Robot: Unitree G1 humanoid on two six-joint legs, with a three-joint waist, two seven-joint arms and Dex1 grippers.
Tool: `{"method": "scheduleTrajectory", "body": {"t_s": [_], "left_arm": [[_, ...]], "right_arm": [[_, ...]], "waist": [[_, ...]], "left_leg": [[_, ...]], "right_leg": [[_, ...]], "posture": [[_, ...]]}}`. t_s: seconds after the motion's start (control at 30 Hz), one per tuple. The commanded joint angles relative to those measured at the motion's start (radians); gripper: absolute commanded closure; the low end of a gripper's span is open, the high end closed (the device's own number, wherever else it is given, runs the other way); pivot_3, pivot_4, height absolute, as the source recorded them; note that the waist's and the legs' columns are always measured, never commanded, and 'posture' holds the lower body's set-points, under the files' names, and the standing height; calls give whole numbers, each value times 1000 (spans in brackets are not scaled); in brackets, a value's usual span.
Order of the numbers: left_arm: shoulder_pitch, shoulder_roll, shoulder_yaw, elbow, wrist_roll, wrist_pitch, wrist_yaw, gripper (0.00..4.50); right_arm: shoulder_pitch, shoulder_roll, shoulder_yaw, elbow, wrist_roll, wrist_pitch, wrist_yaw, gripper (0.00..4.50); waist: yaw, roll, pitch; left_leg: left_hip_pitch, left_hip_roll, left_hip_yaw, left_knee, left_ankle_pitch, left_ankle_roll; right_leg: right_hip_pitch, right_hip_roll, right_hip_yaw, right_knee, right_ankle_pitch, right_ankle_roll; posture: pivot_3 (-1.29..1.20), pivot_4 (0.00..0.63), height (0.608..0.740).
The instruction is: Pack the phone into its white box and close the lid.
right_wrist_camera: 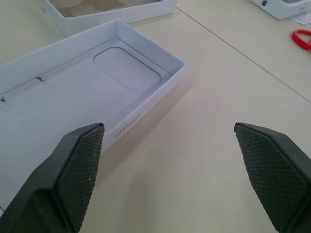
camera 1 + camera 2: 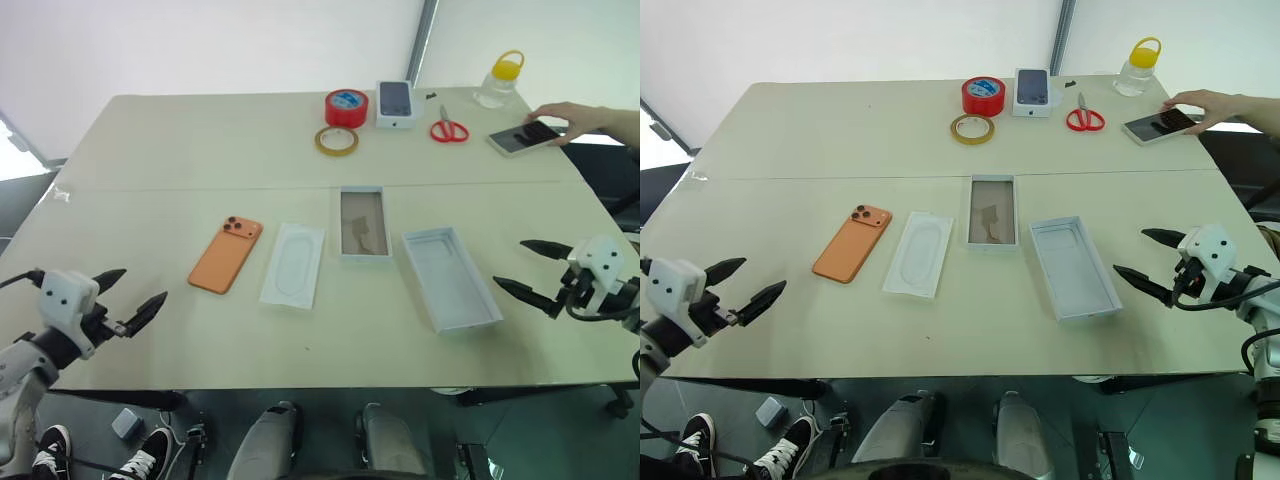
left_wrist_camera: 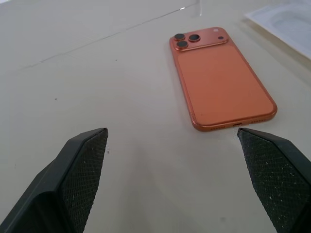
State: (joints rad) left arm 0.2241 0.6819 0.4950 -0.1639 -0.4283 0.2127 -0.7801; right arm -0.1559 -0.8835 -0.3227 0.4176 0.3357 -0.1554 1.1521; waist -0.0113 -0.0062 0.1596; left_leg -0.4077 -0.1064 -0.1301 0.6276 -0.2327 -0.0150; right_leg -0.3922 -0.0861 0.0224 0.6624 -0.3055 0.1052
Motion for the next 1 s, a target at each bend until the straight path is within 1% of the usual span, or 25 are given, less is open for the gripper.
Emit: {"method": "scheduleTrajectory", "body": {"t_s": [0.03,0.23,0.3,0.37,0.43,0.47,0.53,0.6,0.67,0.73,0.8,0.87,0.93,1.0], "left_arm": [[-28,11,-9,-56,-8,25,24,0],[-93,10,-68,-107,6,118,83,0],[-126,6,-93,-134,-27,184,98,0],[-165,5,-143,-158,-36,257,113,0],[-213,3,-215,-172,-16,311,130,0],[-248,-9,-241,-168,-41,369,141,0],[-299,-27,-288,-169,-61,426,145,0],[-362,-58,-309,-156,-163,581,141,0],[-421,-89,-346,-131,-198,656,140,0],[-468,-111,-369,-91,-191,688,158,0],[-510,-143,-360,-49,-199,717,184,0],[-548,-179,-336,-12,-241,763,195,0],[-579,-216,-304,28,-282,822,218,0],[-610,-275,-251,84,-324,857,265,0]], "right_arm": [[-19,3,-1,-31,0,-24,-9,26],[-48,17,32,-84,-2,-8,-18,26],[-71,25,49,-103,-6,3,-31,26],[-97,38,82,-131,-25,-3,-36,26],[-135,61,129,-186,-24,30,-38,26],[-160,71,159,-209,-35,50,-43,26],[-197,88,199,-244,-41,82,-44,26],[-238,109,241,-279,-35,170,-57,26],[-276,135,287,-296,-72,171,-74,26],[-307,158,309,-301,-80,193,-90,26],[-321,174,318,-303,-86,193,-101,26],[-323,181,323,-311,-92,191,-112,26],[-317,184,325,-324,-97,188,-119,26],[-311,188,325,-340,-93,196,-126,26]], "waist": [[1,0,0],[-2,0,0],[-2,0,0],[-1,0,0],[0,0,0],[-1,0,0],[-2,0,0],[-1,0,0],[0,0,1],[0,-1,1],[0,-1,1],[0,-1,1],[0,-2,1],[0,-2,2]], "left_leg": [[0,0,0,0,0,0],[0,0,0,0,0,0],[0,0,0,0,0,0],[0,0,0,0,0,0],[0,0,0,0,0,0],[0,0,0,0,0,0],[0,0,0,1,0,0],[0,0,0,1,0,0],[-1,0,-1,1,0,0],[-1,0,-1,1,0,-1],[0,0,-1,1,1,-1],[-1,0,-1,1,1,-1],[-1,-1,-1,1,1,-1],[-1,-1,-1,2,1,-1]], "right_leg": [[0,0,0,0,0,1],[0,0,0,0,1,1],[0,0,0,0,1,1],[0,0,0,0,1,2],[0,0,0,0,1,2],[0,0,0,1,1,2],[-1,1,0,1,1,2],[-1,1,0,1,1,2],[-1,1,0,1,1,2],[-1,1,0,2,1,2],[-1,1,0,2,1,2],[-1,2,0,2,1,2],[-1,2,0,2,1,2],[-1,1,0,2,1,2]], "posture": [[0,150,740],[0,150,740],[0,150,740],[0,150,740],[0,150,740],[0,150,740],[0,150,740],[0,150,740],[0,150,740],[0,150,740],[0,150,740],[0,150,740],[0,150,740],[0,150,740]]}}
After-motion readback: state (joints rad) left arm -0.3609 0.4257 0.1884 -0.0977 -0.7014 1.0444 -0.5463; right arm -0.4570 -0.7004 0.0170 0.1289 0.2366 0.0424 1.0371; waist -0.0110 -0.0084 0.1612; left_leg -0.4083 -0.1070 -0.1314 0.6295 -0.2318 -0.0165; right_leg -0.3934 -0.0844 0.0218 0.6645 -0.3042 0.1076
